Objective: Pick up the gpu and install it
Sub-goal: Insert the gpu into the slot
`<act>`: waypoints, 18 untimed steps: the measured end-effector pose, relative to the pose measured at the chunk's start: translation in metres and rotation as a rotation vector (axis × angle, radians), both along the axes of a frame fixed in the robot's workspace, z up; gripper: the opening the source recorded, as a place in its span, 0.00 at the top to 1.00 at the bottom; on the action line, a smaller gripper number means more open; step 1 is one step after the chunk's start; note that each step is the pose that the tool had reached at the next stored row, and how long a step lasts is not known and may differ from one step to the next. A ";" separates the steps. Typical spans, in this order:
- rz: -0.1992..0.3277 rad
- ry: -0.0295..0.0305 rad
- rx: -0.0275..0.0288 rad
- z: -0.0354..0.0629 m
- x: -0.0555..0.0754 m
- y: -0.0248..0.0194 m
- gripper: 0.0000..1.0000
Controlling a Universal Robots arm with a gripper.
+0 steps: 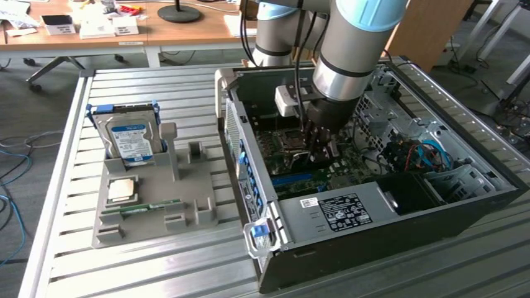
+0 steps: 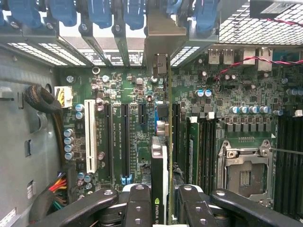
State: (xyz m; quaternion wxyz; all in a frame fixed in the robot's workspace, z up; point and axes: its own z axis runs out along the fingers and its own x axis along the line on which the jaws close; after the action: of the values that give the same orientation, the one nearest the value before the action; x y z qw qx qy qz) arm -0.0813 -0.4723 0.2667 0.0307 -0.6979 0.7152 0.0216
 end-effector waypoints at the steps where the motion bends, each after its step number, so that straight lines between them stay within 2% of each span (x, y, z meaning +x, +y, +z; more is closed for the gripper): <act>1: 0.000 0.0000 0.0000 0.0000 0.000 0.0000 0.73; 18: 0.000 -0.0001 0.0000 0.0000 -0.001 0.0000 0.73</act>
State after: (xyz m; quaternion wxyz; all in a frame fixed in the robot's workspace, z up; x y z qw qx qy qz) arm -0.0824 -0.4723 0.2666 0.0307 -0.6979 0.7152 0.0215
